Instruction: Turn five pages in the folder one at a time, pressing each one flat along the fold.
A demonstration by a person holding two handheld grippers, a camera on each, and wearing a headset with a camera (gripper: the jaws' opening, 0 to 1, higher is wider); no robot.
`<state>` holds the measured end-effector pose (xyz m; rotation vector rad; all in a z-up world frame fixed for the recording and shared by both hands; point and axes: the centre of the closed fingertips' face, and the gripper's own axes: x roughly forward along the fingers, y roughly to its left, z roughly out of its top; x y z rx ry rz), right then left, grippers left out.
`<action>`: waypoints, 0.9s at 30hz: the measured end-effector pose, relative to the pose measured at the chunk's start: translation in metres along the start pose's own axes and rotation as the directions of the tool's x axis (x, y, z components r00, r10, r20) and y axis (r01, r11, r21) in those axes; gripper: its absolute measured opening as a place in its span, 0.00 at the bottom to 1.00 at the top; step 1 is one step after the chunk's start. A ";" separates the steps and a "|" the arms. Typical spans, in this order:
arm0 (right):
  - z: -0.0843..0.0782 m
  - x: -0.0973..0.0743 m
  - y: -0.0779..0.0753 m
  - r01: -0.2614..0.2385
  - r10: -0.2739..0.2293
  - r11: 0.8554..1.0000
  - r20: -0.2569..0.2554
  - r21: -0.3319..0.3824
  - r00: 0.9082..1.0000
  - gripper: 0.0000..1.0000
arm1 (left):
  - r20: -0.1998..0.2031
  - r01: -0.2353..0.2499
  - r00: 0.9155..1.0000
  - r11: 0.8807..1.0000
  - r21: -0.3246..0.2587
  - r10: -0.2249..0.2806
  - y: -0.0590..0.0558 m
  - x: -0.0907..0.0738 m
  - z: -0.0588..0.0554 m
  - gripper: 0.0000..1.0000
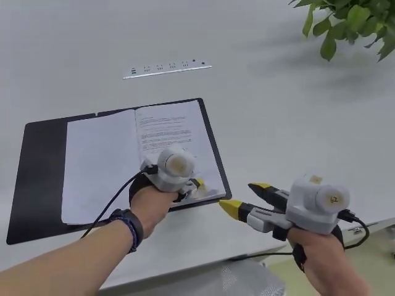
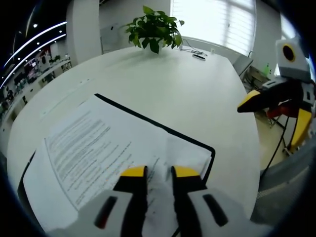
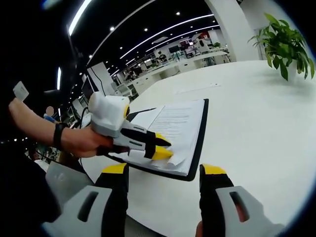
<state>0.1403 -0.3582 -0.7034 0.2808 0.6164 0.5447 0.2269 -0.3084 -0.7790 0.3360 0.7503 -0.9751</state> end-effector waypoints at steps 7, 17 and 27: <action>0.001 0.002 -0.001 -0.006 0.006 1.000 0.005 0.010 1.000 0.56 | 0.009 -0.001 1.000 0.999 -0.055 0.002 0.003 -0.001 0.000 0.15; 0.013 0.024 -0.012 -0.031 0.031 0.999 0.009 0.023 0.999 0.54 | 0.051 0.002 0.999 0.985 -0.174 0.007 0.006 -0.005 -0.004 0.09; 0.033 0.071 -0.020 -0.072 0.070 0.995 0.022 0.070 0.997 0.48 | 0.070 0.008 0.997 0.978 -0.210 0.007 0.006 -0.007 -0.005 0.08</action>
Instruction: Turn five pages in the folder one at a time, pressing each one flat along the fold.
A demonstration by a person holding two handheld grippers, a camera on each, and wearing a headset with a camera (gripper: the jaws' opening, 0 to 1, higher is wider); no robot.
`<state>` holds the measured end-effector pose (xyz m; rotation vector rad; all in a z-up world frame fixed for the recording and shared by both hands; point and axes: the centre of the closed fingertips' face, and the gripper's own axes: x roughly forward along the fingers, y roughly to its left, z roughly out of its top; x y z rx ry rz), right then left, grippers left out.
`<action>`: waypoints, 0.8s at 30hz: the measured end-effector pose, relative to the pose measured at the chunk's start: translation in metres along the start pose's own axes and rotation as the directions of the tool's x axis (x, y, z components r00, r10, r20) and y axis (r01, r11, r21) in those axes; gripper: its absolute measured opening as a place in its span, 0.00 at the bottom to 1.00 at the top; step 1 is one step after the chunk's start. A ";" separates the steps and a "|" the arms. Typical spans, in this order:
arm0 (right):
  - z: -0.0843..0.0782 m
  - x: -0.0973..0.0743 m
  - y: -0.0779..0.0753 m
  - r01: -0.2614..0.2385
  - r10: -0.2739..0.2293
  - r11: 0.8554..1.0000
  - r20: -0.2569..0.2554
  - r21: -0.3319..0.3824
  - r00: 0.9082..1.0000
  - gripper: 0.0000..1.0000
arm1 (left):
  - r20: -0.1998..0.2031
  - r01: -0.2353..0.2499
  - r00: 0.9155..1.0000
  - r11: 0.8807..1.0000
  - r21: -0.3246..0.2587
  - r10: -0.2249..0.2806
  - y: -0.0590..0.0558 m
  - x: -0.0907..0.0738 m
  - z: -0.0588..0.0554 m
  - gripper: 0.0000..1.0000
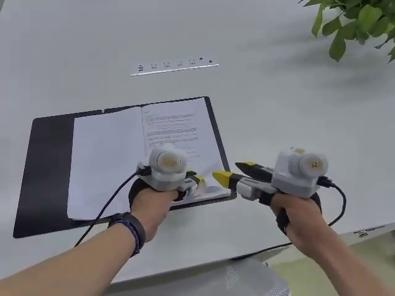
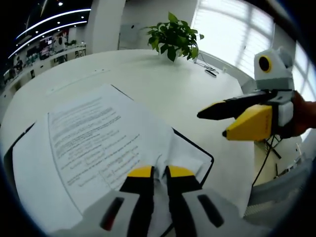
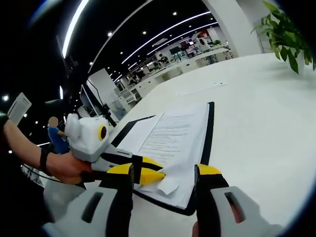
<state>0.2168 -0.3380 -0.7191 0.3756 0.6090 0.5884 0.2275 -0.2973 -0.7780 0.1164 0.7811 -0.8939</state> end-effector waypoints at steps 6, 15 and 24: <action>-0.001 0.024 -0.004 -0.017 0.018 0.999 -0.022 0.036 1.000 0.45 | -0.001 0.005 1.000 1.000 0.000 -0.005 0.000 -0.001 0.000 0.08; -0.008 0.043 -0.012 -0.032 0.037 0.991 -0.036 0.128 0.999 0.44 | -0.004 0.019 1.000 1.000 0.025 -0.019 -0.003 -0.002 -0.002 0.10; -0.006 0.037 -0.014 -0.041 0.043 0.984 -0.007 0.171 0.999 0.34 | -0.005 0.032 0.999 0.998 0.051 -0.032 -0.009 -0.006 -0.002 0.17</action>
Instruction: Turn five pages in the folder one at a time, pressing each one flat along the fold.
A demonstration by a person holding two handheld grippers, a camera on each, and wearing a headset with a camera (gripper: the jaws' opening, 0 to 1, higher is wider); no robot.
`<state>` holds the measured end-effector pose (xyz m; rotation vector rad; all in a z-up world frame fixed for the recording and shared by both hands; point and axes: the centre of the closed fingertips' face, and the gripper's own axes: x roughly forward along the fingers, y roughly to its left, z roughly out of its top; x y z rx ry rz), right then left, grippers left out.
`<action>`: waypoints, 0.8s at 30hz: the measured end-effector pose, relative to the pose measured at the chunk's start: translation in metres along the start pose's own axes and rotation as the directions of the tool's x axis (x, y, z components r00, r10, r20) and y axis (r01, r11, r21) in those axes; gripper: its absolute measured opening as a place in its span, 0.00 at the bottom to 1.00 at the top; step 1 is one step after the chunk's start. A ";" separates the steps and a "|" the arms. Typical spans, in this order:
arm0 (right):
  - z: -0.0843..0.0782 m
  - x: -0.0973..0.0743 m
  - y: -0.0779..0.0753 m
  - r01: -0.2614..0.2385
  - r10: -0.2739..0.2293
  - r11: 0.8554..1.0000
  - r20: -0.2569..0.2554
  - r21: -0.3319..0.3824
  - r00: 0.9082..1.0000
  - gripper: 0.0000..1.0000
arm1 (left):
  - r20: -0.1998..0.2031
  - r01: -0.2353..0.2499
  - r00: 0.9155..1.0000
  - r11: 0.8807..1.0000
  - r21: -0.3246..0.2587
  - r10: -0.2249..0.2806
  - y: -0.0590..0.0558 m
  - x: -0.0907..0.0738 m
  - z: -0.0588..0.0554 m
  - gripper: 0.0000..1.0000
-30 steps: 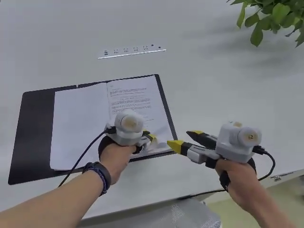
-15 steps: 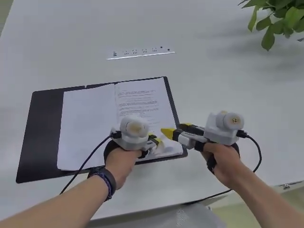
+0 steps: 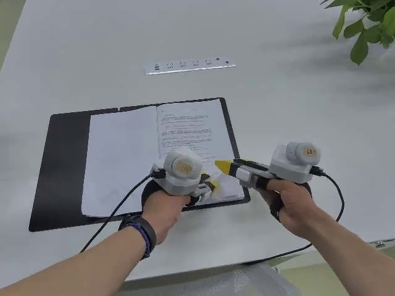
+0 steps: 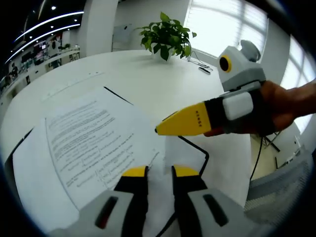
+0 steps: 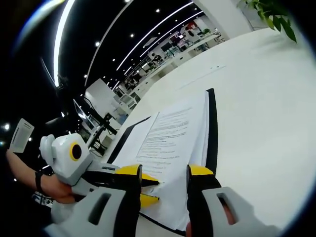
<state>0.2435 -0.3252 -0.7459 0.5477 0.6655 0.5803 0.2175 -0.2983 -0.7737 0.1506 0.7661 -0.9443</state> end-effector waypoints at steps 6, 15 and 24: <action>-0.005 -0.007 0.003 -0.015 0.014 1.000 0.002 0.018 1.000 0.20 | 0.014 0.013 1.000 1.000 -0.003 -0.013 -0.004 -0.007 0.004 0.28; -0.015 -0.013 0.014 -0.037 0.037 0.998 0.020 0.042 0.999 0.00 | 0.016 0.008 1.000 0.997 0.075 -0.010 -0.012 -0.027 0.005 0.45; -0.007 -0.014 0.024 -0.047 0.042 0.997 0.076 0.069 0.996 0.00 | 0.048 -0.031 0.998 0.998 0.057 0.028 -0.001 -0.050 0.007 0.49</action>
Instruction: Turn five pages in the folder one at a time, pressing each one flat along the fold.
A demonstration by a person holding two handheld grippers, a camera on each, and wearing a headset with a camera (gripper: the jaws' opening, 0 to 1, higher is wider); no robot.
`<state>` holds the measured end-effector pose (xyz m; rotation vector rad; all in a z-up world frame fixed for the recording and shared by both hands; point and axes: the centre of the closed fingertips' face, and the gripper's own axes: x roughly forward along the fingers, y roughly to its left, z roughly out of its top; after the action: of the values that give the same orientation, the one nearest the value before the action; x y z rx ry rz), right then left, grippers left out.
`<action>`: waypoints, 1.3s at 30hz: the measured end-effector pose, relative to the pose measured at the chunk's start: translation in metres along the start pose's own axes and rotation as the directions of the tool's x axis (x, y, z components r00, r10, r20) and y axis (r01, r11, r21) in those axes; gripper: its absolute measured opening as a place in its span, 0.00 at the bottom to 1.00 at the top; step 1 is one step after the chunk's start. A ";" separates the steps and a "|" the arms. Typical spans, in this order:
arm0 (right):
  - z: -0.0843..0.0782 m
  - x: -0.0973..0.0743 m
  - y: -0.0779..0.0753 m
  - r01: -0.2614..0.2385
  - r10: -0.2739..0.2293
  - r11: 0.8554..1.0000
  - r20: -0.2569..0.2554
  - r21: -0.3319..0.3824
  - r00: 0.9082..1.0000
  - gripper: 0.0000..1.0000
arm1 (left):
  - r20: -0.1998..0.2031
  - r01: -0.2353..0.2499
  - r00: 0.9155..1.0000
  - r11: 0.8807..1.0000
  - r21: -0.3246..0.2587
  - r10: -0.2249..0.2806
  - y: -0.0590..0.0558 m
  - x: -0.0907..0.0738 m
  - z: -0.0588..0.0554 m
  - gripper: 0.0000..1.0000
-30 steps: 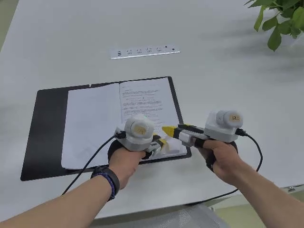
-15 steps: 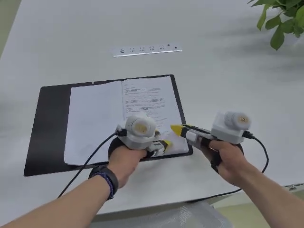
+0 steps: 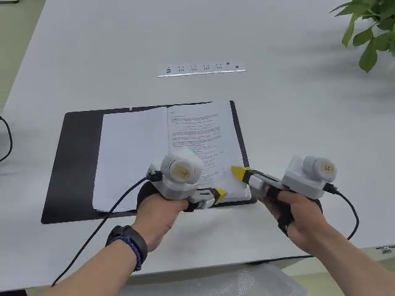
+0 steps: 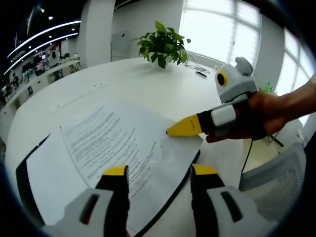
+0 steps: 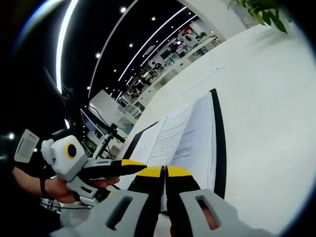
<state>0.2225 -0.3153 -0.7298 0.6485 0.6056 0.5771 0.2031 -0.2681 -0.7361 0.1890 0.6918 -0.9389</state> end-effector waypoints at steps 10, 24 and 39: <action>0.009 0.007 0.016 -0.012 0.012 1.000 0.011 -0.015 1.000 0.00 | 0.040 -0.053 0.998 0.998 -0.034 0.055 0.017 -0.028 -0.001 0.52; 0.003 0.017 0.039 -0.031 0.031 0.999 0.015 -0.027 0.999 0.00 | 0.061 -0.120 0.991 0.992 -0.047 0.123 0.036 -0.065 -0.012 0.54; 0.004 0.035 0.068 -0.067 0.068 0.997 0.033 -0.025 0.997 0.00 | 0.096 -0.168 0.980 0.981 -0.093 0.176 0.049 -0.097 -0.017 0.57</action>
<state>0.2288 -0.2493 -0.6919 0.6567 0.5464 0.6345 0.1957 -0.1654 -0.6958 0.1225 0.6077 -0.7470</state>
